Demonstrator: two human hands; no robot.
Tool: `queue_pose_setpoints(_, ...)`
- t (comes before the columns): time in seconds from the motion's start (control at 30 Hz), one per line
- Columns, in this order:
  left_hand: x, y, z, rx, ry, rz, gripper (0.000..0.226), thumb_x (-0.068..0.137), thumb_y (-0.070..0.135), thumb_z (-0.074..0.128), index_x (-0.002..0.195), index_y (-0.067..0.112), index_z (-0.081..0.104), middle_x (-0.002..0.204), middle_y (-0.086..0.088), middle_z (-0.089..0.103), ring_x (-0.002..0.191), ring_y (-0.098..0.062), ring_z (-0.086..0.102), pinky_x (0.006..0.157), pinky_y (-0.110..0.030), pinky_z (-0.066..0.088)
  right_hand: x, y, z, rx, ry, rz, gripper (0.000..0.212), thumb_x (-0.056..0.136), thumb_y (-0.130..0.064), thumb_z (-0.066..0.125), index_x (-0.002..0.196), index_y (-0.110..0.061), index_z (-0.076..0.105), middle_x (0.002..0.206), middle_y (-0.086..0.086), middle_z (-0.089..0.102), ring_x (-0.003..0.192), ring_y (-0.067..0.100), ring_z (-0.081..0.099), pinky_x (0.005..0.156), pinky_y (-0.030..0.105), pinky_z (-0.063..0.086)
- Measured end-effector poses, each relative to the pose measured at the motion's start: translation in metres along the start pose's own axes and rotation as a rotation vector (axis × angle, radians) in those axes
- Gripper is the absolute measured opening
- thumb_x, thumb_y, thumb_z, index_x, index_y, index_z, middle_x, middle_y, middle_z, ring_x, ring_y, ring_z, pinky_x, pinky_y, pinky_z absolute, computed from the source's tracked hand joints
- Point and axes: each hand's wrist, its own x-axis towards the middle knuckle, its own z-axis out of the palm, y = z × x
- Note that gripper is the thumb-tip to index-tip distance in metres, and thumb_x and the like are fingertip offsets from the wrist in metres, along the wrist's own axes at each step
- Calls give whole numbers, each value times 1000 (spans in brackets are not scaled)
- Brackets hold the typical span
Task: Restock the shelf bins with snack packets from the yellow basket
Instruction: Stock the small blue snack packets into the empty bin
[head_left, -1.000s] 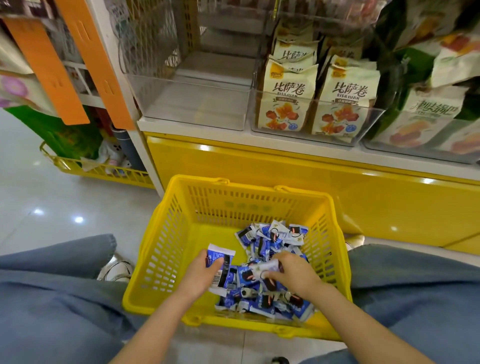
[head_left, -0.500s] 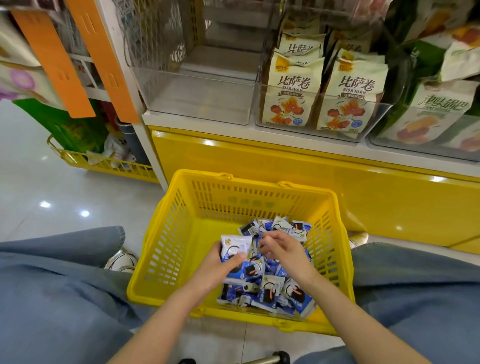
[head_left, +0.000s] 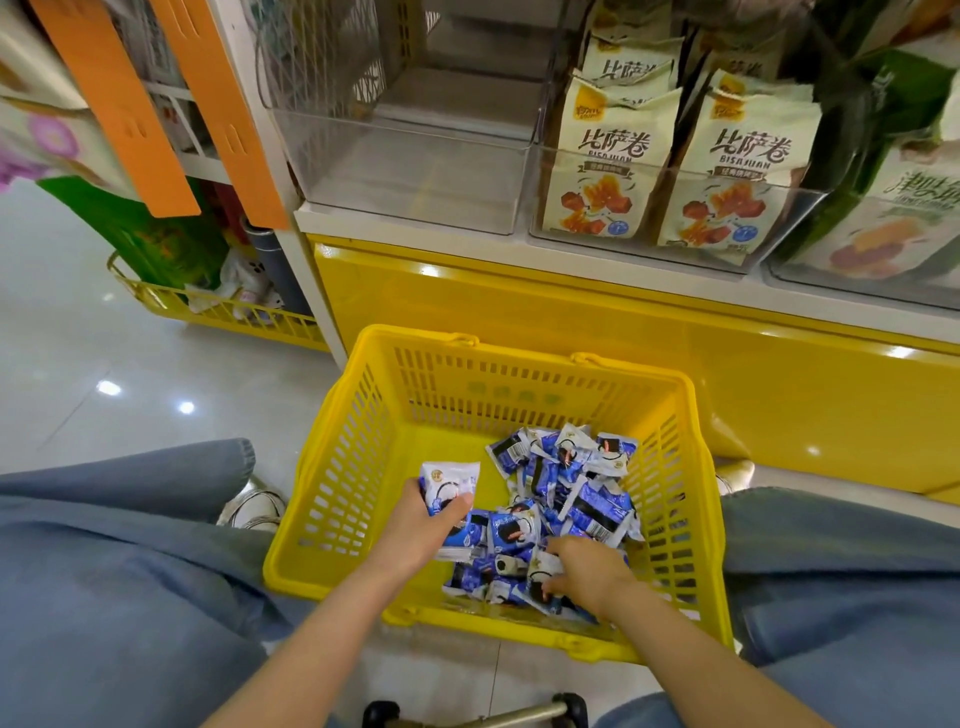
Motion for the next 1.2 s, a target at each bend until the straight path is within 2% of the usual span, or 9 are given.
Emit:
queue_pose_setpoints(0.17, 3, -2, 1, 21, -15, -64, 45, 89, 31, 60, 123, 6, 44, 118, -9, 58, 109, -23, 56, 95, -38, 44, -7, -11, -31, 423, 206, 20, 44, 92, -37, 55, 121, -4, 54, 97, 6, 57, 71, 13, 51, 60, 25, 40)
queue_pose_setpoints(0.3, 0, 7, 4, -39, 17, -44, 40, 90, 29, 58, 118, 7, 41, 115, -8, 55, 99, -17, 57, 83, -31, 41, -17, -26, -61, 955, 182, -9, 59, 93, -39, 54, 141, -13, 31, 145, 5, 36, 101, 18, 62, 80, 25, 51)
queue_pose_setpoints(0.4, -5, 24, 7, -80, 69, 72, 36, 91, 28, 57, 116, 10, 40, 117, -6, 53, 101, -15, 54, 82, -27, 39, -29, -40, -83, 1224, 174, -128, 50, 90, -32, 59, 130, -13, 37, 140, 4, 44, 99, 17, 67, 74, 20, 56)
queue_pose_setpoints(0.57, -9, 70, -1, -93, 147, 296, 37, 89, 21, 61, 118, 14, 39, 110, 3, 51, 103, -12, 53, 79, -19, 39, -60, -59, -133, 1033, 322, -185, 39, 82, -33, 69, 115, -28, 50, 75, -19, 66, 66, -9, 63, 55, 5, 46)
queue_pose_setpoints(0.7, -5, 116, -20, -52, 173, 436, 34, 86, 20, 64, 106, 19, 36, 104, 5, 52, 94, -8, 51, 61, -6, 40, -80, -64, -178, 916, 374, -217, 31, 82, -32, 70, 110, -34, 55, 71, -6, 66, 61, -1, 60, 56, 11, 43)
queue_pose_setpoints(0.83, 0, 165, -52, -89, 221, 529, 38, 82, 26, 68, 103, 20, 38, 94, 9, 56, 86, -9, 58, 69, -12, 48, -87, -77, -228, 856, 472, -305, 22, 85, -23, 67, 106, -24, 63, 93, 4, 71, 75, 9, 62, 67, 18, 47)
queue_pose_setpoints(0.97, 9, 201, -95, -178, 274, 605, 37, 84, 25, 66, 106, 20, 38, 89, 14, 54, 74, 6, 52, 56, -8, 44, -81, -112, -280, 776, 624, -427, 15, 87, -23, 63, 100, -31, 62, 84, -5, 70, 72, 5, 64, 66, 21, 51)
queue_pose_setpoints(1.07, 19, 216, -124, -255, 339, 619, 37, 86, 24, 64, 111, 19, 37, 97, 7, 54, 74, 3, 53, 56, -9, 42, -64, -141, -321, 636, 773, -500, 22, 86, -26, 65, 108, -31, 63, 81, 6, 70, 72, 23, 63, 63, 35, 49)
queue_pose_setpoints(1.2, 29, 226, -150, -360, 406, 630, 35, 85, 28, 64, 110, 21, 40, 87, 18, 53, 74, 7, 53, 54, -9, 40, -15, -174, -381, 540, 948, -496, 26, 84, -30, 67, 109, -27, 62, 66, -6, 59, 56, 10, 49, 54, 21, 40)
